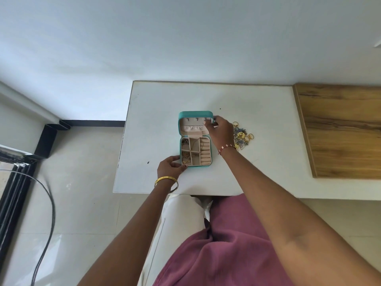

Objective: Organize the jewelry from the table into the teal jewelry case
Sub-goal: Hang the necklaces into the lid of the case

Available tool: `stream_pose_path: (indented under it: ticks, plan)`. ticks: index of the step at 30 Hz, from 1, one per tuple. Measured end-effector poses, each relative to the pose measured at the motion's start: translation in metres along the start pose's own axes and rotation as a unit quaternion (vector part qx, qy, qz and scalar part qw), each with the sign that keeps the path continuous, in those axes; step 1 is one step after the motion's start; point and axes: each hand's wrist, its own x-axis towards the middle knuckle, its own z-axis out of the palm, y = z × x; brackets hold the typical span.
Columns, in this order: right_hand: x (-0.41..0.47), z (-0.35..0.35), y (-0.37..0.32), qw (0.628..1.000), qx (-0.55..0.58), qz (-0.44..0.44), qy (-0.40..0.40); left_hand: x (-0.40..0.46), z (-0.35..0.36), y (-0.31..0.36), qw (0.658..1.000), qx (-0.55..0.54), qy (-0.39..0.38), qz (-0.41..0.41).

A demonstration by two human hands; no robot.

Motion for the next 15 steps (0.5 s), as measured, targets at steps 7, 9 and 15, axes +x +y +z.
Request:
stream_pose_path:
  ticks: [7, 9, 15]
  plan:
    - [0.025, 0.0, -0.002, 0.999, 0.002, 0.032, -0.011, 0.002, 0.001, -0.001, 1.0, -0.001, 0.003, 0.006]
    - [0.036, 0.002, -0.001, 0.998, 0.0, 0.059, -0.022, 0.002, 0.0, 0.0, 1.0, 0.001, 0.003, 0.009]
    - [0.043, 0.006, 0.004, 0.996, 0.011, 0.082, -0.046, 0.001, 0.0, -0.001, 1.0, -0.004, 0.003, 0.007]
